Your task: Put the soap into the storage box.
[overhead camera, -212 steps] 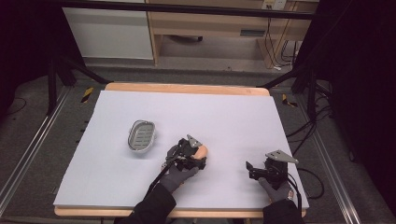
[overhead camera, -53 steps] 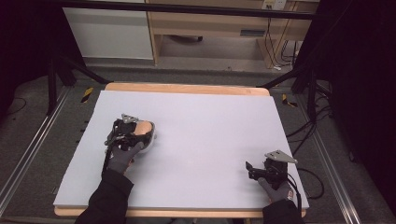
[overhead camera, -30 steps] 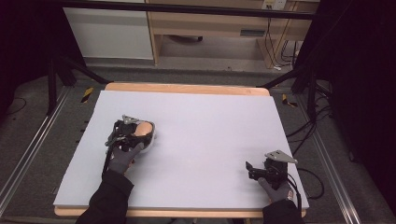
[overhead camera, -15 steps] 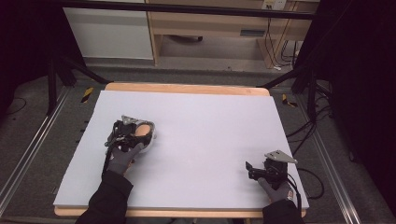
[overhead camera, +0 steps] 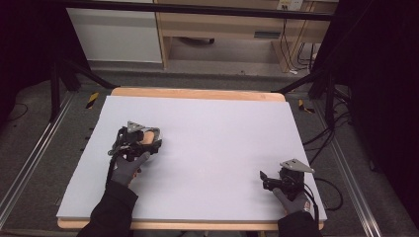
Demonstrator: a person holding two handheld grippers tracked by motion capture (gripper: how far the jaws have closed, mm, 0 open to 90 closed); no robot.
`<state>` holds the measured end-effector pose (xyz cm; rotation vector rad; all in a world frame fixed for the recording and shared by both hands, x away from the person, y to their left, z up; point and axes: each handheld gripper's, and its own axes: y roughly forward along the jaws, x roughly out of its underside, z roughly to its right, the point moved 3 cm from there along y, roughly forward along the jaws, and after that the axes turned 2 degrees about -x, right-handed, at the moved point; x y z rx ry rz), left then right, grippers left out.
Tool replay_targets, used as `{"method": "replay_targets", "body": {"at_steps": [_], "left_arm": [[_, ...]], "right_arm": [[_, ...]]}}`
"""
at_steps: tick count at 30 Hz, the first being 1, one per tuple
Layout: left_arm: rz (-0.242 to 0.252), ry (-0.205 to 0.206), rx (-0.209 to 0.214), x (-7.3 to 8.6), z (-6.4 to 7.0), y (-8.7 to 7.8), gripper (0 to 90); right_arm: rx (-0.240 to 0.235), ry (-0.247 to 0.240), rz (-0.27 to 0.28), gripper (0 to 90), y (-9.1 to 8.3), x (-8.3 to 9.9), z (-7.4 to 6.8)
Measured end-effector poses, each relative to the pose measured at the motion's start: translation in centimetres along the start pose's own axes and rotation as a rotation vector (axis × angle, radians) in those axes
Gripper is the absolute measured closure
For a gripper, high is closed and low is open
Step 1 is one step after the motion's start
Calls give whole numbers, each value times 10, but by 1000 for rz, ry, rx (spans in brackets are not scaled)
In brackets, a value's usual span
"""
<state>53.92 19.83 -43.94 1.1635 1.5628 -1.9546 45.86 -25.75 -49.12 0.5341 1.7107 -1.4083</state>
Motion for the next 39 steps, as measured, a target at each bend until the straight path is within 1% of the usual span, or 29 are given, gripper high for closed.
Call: {"method": "replay_targets", "body": {"at_steps": [2,4,8,12,19,24,27,28,29,32,34,35,39], "left_arm": [[9,6,14,0,2,-4,251],[14,21,23,1,3,-9,250],[24,30,41,4,5,-18,241],[32,39,62,11,5,-27,235],[55,59,55,27,-3,-43,211],[72,46,51,39,-12,-55,195],[85,47,35,46,-18,-61,191],[92,41,27,48,-20,-62,190],[89,36,28,51,-24,-63,189],[90,24,34,60,-30,-66,179],[89,15,29,66,-35,-69,176],[90,7,24,71,-39,-69,176],[68,-21,11,84,-48,-68,178]], "right_arm": [[1,-1,-1,67,0,0,0],[0,2,-2,67,0,0,0],[4,-1,-1,67,0,0,0],[8,2,-1,66,-1,0,1],[11,10,-3,65,0,1,1],[12,13,-4,64,0,2,3],[12,15,-7,64,-1,2,2],[12,16,-9,64,-1,2,2],[17,10,-10,64,0,2,3],[20,14,-19,64,0,3,4],[18,29,-15,63,-1,2,4],[23,19,-13,63,-1,3,6],[25,20,-14,64,-3,3,6]]}}
